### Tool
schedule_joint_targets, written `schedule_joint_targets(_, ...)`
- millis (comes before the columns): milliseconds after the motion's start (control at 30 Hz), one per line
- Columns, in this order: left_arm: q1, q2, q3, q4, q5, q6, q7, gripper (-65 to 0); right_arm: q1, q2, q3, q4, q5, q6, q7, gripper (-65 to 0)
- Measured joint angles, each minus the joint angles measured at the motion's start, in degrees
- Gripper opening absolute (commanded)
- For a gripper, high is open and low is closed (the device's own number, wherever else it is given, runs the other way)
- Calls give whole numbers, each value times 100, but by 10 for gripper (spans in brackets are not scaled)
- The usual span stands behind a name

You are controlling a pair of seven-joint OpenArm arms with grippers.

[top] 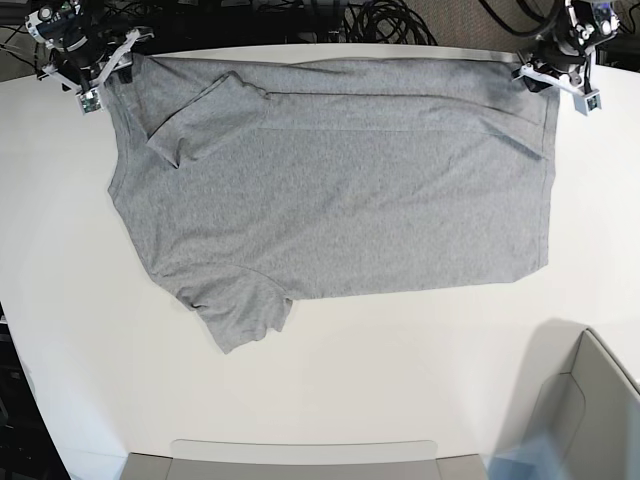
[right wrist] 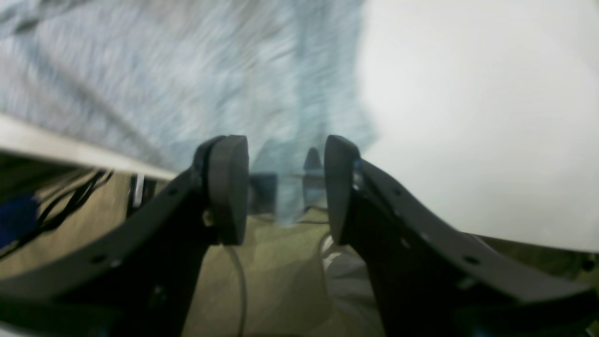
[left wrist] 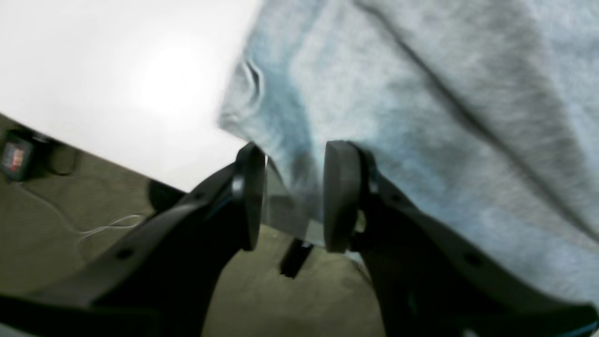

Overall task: Fold the T-shirt properly
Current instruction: 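Drag the whole shirt toward the robot base, then open both grippers, then move both grippers across the shirt to its opposite side edge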

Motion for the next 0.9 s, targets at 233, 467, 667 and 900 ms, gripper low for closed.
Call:
schedule_joint_targets(233, 15, 389, -562, 741, 20, 7, -11, -454, 909, 17, 776, 2, -28, 0, -11, -383)
schedule_joint_targets(467, -813, 466, -68, 857, -17, -22, 256, -583, 2210, 52, -13, -4, -1425, 0, -59, -383)
schedule_joint_targets(667, -1445, 466, -33, 833, 20, 2, 769, -650, 3401, -533, -1141, -79, -2872, -2, 48, -383)
schedule_joint_targets(900, -1982, 470, 9, 831, 17, 2, 1082, -650, 4658, -833, -1786, -1932, -3886, 0, 70, -383)
